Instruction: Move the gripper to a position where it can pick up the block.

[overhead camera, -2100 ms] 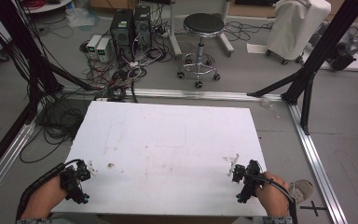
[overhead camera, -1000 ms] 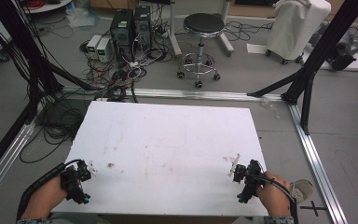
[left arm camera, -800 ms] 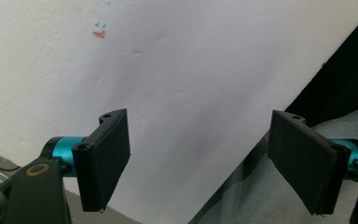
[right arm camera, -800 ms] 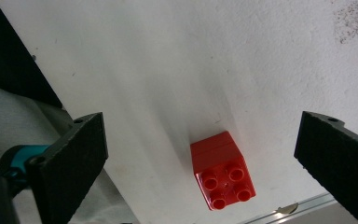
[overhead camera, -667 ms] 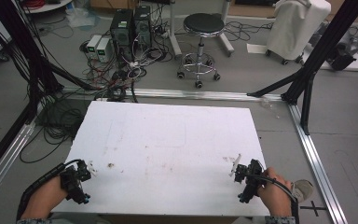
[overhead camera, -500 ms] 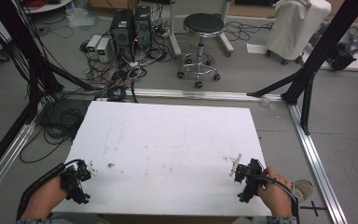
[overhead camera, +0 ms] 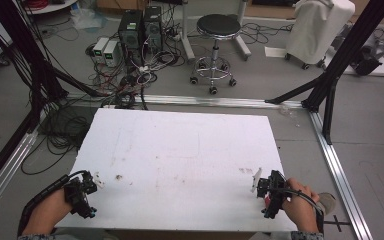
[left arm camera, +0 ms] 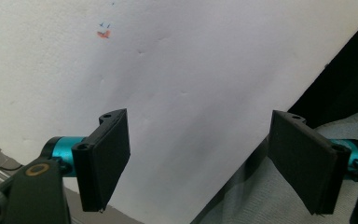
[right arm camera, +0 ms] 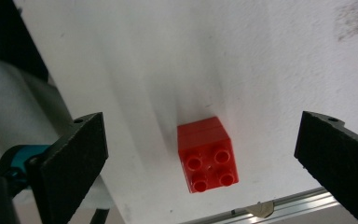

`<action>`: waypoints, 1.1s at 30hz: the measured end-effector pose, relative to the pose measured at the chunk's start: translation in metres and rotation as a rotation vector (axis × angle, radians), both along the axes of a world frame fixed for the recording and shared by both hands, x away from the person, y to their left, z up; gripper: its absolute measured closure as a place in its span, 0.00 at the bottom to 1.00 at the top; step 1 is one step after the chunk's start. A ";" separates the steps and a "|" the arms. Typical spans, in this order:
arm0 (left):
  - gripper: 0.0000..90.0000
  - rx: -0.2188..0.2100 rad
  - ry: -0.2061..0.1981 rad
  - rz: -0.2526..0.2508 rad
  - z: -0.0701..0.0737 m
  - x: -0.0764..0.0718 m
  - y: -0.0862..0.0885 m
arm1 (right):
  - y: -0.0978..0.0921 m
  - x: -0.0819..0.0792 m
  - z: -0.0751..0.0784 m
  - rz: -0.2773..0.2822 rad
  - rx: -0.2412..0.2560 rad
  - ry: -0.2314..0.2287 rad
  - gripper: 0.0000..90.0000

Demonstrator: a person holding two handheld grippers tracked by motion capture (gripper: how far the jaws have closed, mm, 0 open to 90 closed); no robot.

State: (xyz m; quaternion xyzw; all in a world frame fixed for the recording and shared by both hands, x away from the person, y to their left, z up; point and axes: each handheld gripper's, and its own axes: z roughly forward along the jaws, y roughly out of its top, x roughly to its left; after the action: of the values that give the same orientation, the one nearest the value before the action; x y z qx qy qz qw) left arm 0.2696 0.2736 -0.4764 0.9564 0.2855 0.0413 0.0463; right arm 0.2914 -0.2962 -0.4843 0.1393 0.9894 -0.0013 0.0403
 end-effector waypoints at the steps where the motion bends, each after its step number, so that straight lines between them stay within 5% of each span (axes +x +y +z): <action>1: 0.24 -0.001 -0.003 0.001 0.000 0.000 0.000 | 0.000 0.000 -0.001 0.002 -0.004 0.016 0.02; 9: 0.24 -0.001 -0.004 0.001 0.000 0.000 0.000 | -0.005 -0.002 -0.005 0.101 0.017 0.004 0.02; 14: 0.24 0.003 -0.006 0.002 0.000 0.000 0.000 | -0.012 -0.001 -0.008 0.109 0.034 -0.022 0.02; 18: 0.24 -0.001 -0.008 0.003 -0.001 -0.001 0.000 | -0.016 -0.001 -0.013 0.158 0.021 0.005 0.02; 33: 0.24 0.004 -0.004 0.004 -0.002 0.000 0.000 | -0.034 0.004 -0.032 0.163 0.012 0.018 0.02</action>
State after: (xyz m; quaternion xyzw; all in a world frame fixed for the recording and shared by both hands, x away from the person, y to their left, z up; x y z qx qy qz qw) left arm 0.2691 0.2733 -0.4781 0.9557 0.2874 0.0440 0.0450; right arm 0.2957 -0.3297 -0.5168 0.0587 0.9978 0.0067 0.0304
